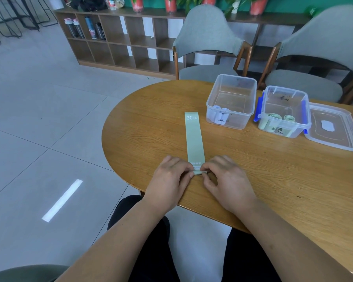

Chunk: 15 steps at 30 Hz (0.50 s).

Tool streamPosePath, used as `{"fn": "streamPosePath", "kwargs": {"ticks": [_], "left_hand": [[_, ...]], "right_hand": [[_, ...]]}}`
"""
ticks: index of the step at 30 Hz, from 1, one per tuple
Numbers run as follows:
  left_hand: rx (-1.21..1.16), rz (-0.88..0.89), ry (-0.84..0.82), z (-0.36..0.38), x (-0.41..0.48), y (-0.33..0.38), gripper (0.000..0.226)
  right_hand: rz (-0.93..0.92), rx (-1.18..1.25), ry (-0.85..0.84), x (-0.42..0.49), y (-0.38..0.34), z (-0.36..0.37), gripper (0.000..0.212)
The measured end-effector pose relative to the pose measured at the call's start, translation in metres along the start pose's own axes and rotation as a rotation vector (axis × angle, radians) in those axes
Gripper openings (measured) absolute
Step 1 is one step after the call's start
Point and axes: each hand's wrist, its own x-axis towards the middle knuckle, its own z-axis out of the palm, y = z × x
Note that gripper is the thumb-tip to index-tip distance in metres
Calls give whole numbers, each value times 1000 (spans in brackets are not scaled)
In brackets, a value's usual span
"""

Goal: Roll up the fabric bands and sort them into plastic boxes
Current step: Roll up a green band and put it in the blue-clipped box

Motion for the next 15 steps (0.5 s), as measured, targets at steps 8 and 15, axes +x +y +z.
{"fn": "streamPosePath", "kwargs": {"ticks": [8, 15], "left_hand": [[7, -42, -1, 1, 2, -2, 12], [43, -54, 19, 3, 5, -1, 14]], "right_hand": [[18, -6, 8, 1, 1, 3, 12], [-1, -49, 66, 1, 1, 7, 13]]}}
